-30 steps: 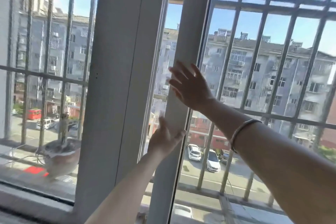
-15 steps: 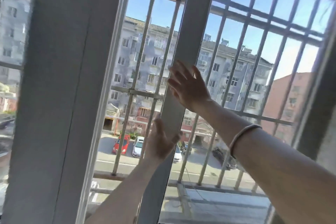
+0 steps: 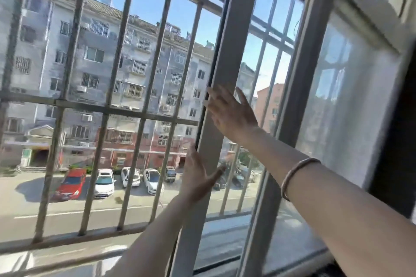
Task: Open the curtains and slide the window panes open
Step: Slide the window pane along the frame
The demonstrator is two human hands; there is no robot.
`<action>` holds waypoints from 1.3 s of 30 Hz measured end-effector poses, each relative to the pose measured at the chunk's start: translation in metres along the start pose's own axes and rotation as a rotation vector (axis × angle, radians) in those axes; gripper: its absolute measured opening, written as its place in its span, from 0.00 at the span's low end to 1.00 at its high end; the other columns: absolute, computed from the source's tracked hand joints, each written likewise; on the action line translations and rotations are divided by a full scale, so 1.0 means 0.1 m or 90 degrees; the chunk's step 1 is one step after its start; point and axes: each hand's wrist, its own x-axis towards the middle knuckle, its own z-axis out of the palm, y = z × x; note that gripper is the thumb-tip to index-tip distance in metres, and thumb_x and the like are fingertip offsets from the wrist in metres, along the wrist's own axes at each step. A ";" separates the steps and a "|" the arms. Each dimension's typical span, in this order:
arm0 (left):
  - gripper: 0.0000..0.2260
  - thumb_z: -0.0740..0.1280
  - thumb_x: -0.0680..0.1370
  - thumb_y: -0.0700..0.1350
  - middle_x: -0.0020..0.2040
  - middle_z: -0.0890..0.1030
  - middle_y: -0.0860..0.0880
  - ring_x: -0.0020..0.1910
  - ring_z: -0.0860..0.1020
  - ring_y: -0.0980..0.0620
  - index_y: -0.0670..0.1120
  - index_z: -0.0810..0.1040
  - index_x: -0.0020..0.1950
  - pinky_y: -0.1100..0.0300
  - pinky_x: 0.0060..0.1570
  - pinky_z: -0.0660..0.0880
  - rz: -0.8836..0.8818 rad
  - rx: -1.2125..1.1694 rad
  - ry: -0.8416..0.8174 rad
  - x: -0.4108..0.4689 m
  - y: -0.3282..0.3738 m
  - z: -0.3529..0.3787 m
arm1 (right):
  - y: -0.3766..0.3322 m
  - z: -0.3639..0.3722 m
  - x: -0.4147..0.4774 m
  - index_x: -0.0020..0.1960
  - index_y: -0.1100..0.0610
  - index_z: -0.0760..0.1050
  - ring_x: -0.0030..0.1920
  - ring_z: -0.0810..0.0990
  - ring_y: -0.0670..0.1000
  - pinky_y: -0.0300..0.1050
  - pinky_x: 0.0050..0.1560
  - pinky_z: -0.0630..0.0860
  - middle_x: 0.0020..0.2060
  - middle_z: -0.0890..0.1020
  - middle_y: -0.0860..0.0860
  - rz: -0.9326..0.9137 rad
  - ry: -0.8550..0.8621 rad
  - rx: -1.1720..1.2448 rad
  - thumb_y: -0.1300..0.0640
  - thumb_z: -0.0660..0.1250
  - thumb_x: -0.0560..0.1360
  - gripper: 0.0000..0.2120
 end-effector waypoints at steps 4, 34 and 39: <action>0.53 0.60 0.64 0.71 0.76 0.43 0.41 0.75 0.47 0.44 0.43 0.36 0.73 0.49 0.72 0.48 -0.004 -0.006 -0.013 0.12 0.08 0.36 | 0.26 0.19 -0.12 0.75 0.49 0.41 0.76 0.39 0.53 0.58 0.73 0.41 0.76 0.41 0.48 0.024 -0.046 -0.052 0.50 0.46 0.81 0.25; 0.44 0.52 0.69 0.70 0.76 0.39 0.49 0.75 0.42 0.53 0.49 0.37 0.74 0.52 0.74 0.44 0.027 -0.125 -0.192 0.50 0.12 1.17 | 0.87 0.81 -0.32 0.75 0.54 0.46 0.76 0.40 0.55 0.52 0.71 0.33 0.76 0.46 0.54 0.111 -0.075 -0.070 0.45 0.48 0.80 0.28; 0.44 0.59 0.68 0.69 0.76 0.53 0.44 0.74 0.56 0.47 0.45 0.47 0.74 0.51 0.70 0.56 0.001 -0.016 -0.147 0.47 0.09 0.76 | 0.69 0.84 -0.35 0.74 0.53 0.52 0.76 0.45 0.55 0.53 0.74 0.39 0.76 0.54 0.54 0.160 0.029 0.130 0.47 0.55 0.78 0.27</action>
